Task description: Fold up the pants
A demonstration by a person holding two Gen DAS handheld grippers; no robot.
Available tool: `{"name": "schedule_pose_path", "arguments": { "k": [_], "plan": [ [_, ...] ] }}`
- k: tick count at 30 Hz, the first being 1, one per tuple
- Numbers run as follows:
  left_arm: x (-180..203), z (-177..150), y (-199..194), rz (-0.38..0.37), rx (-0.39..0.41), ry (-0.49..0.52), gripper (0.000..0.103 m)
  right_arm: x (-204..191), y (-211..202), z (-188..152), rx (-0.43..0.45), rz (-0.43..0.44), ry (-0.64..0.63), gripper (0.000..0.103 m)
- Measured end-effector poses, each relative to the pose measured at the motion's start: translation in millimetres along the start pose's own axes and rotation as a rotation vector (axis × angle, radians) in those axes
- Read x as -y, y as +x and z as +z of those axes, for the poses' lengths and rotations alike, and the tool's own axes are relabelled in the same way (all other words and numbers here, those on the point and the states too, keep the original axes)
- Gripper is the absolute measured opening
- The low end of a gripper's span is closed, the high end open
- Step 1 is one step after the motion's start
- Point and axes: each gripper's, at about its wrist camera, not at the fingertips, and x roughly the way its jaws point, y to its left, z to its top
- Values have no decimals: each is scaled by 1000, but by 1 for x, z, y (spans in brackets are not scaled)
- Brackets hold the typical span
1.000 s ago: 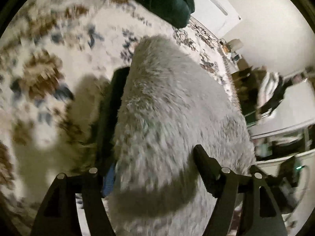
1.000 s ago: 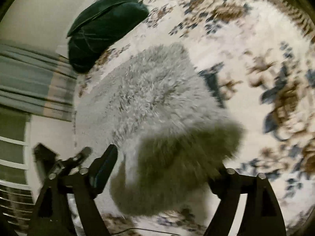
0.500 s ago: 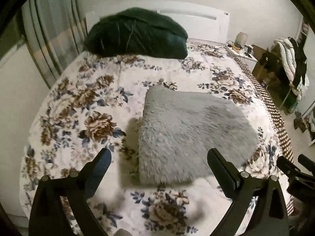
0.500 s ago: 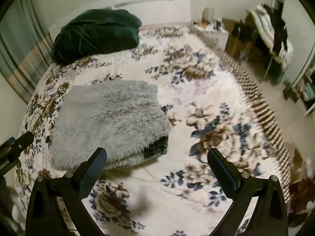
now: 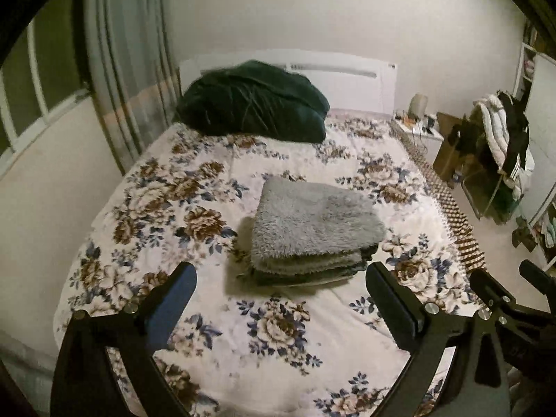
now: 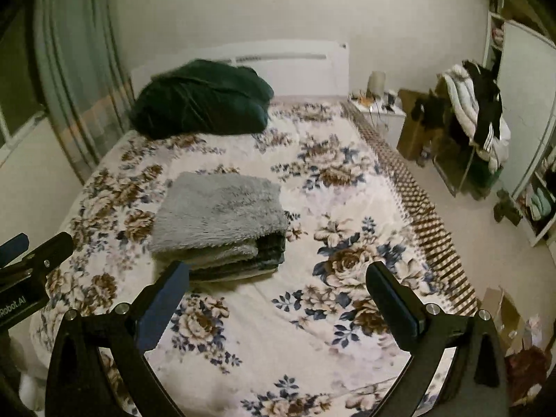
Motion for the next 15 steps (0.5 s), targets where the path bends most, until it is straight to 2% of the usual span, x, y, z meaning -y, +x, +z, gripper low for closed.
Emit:
{"name": "schedule_pose_path", "arguments": {
  "k": [3,7,15],
  "plan": [
    [3,-9,-49,17,40,-12,100,7,-59,-8,29,40,-14,103],
    [8,-20,-95,28,68,-21,100,13,-129,-19,77,69,-43,103],
    [15,-35,-156,16,105,-16,100,18,-241,-36,159,107,-60,103]
  ]
}}
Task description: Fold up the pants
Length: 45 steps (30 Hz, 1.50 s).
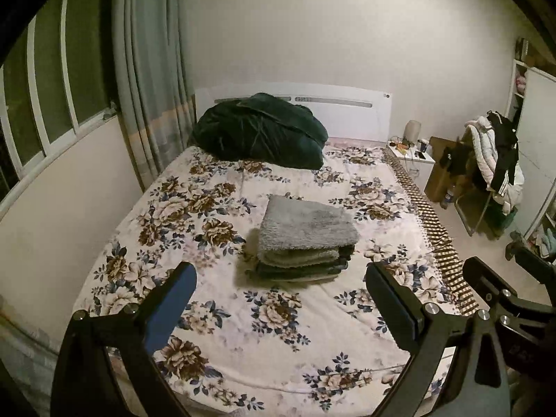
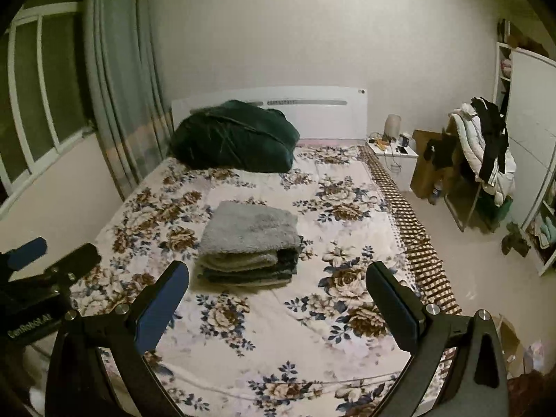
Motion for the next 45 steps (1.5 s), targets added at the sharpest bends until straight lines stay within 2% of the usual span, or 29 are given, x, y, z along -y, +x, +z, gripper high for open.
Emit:
{"name": "schedule_pose_path", "arguments": {
  "k": [7,16,45],
  "plan": [
    [-6,-2,-28,13,28,2,100,-9,-57,4,38,-12,0,103],
    [-13,-4,-32,15,26,-5,103,-17,-75,9,50,-30,-7,103],
    [-18,-5,-46,37,43,-13,103,-32,-59,23,30,-4,-11,103]
  ]
}}
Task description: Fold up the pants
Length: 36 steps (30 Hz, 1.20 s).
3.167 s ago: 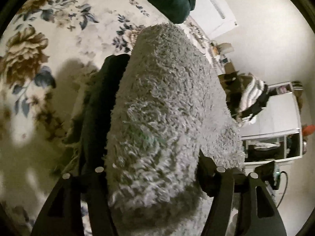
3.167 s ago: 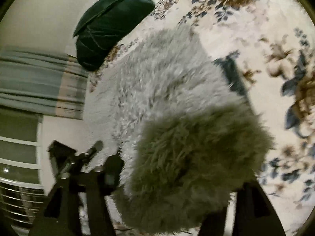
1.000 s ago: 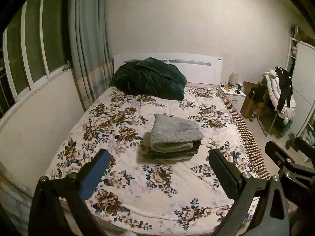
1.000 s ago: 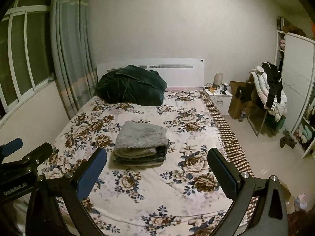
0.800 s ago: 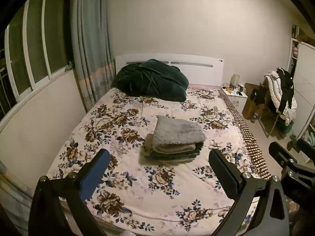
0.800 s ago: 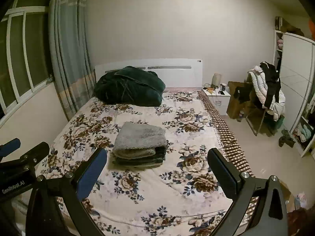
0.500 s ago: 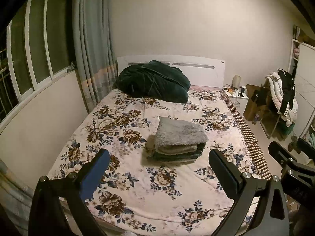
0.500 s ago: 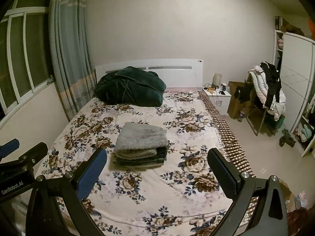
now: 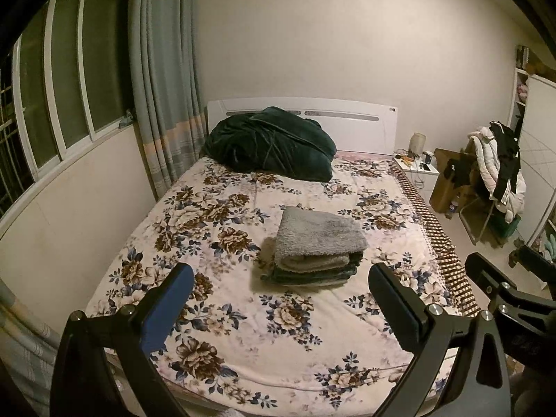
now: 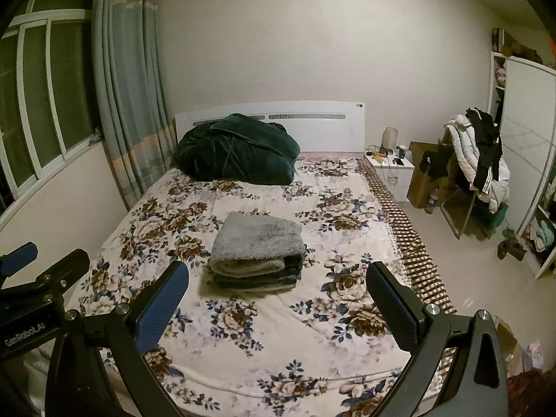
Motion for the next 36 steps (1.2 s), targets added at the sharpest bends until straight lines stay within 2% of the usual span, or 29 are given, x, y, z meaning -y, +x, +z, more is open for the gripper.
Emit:
{"name": "schedule_pose_path", "arguments": {
  "k": [18,36],
  "plan": [
    [-5,-5,2,3,-37,-1,103,0,1,-16,-10,-10,17,103],
    [-10,-5,4,20,-30,-9,103,3,1,-23,-13,-4,18,103]
  ]
}}
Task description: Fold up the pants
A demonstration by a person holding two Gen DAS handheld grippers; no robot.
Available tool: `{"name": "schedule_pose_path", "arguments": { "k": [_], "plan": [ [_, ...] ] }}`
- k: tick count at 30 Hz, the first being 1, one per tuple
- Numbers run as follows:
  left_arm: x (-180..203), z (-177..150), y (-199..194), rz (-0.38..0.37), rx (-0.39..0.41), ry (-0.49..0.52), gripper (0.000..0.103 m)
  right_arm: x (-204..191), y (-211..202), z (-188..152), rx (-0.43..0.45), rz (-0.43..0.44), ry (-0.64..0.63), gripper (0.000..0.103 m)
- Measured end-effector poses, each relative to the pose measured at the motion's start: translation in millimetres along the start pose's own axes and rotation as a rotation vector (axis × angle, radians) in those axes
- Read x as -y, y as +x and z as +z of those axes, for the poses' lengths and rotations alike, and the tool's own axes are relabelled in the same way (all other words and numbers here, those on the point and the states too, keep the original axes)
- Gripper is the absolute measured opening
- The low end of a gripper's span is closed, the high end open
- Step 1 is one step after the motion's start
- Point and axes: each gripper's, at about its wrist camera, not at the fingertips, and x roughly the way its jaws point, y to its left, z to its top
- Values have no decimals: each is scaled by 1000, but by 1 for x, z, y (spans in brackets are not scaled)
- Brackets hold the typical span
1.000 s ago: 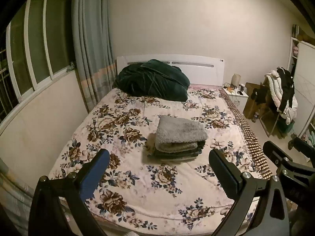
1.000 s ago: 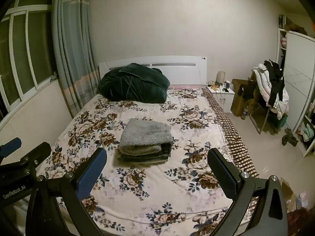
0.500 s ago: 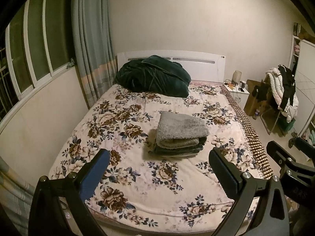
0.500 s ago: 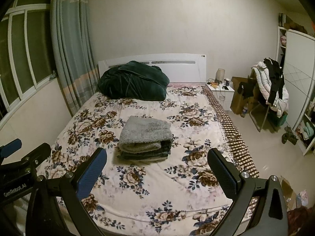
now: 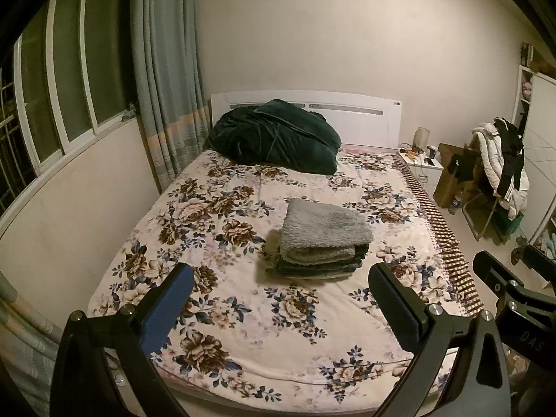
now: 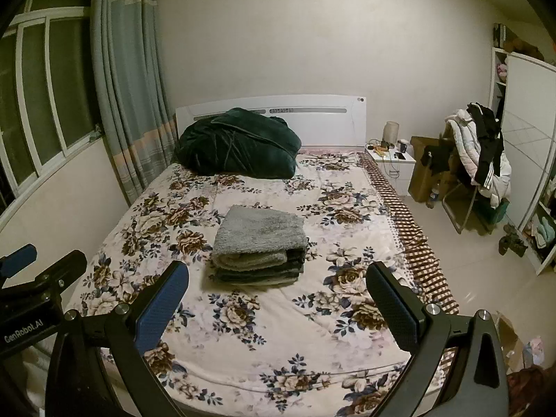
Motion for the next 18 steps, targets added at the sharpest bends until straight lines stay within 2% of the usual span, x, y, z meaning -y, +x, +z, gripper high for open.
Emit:
{"name": "schedule_pose_path", "arguments": {
  "k": [18],
  "plan": [
    [-6,-7,-5,6,7,-8,103,2,1,-2,-1,3,-2,103]
  ]
}}
